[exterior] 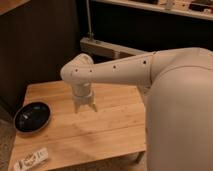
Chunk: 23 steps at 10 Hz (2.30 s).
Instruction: Place the bottle in the ceramic bowl
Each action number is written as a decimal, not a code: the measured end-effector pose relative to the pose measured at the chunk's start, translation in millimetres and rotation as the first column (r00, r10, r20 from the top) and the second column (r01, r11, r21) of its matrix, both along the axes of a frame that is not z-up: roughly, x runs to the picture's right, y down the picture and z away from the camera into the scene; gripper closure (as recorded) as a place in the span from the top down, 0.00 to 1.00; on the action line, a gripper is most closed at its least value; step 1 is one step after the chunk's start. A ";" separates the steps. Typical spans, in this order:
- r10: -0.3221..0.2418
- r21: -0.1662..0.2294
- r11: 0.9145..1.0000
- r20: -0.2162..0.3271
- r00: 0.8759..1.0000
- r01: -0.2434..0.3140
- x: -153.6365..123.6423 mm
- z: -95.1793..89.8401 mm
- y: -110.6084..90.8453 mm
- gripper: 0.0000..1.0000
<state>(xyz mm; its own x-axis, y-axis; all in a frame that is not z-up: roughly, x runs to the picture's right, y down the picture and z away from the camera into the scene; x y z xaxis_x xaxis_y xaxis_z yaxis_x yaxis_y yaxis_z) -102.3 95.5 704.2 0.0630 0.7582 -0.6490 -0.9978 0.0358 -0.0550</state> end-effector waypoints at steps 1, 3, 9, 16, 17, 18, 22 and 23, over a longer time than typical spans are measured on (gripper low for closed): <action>0.000 0.000 1.000 0.000 1.000 0.000 0.0 0.2 0.2 0.65; 0.000 -0.001 1.000 0.000 1.000 0.000 -0.1 0.3 0.3 0.65; 0.000 -0.001 1.000 0.000 1.000 0.000 -0.1 0.3 0.4 0.65; 0.000 -0.001 1.000 0.000 1.000 0.000 -0.1 0.2 0.4 0.65; 0.000 -0.001 1.000 0.000 1.000 0.000 -0.1 0.2 0.4 0.65; 0.000 -0.001 1.000 0.000 1.000 0.000 -0.1 0.2 0.4 0.65; -0.138 0.068 0.989 0.046 0.989 0.134 -8.5 11.9 -10.4 0.65; -0.208 0.122 0.973 0.116 0.971 0.194 -19.6 15.9 -16.7 0.65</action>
<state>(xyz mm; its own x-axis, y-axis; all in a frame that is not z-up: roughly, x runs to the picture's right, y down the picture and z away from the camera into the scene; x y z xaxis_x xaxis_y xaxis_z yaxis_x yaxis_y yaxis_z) -121.9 78.8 720.1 0.2976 0.7871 -0.5402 -0.9547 0.2476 -0.1653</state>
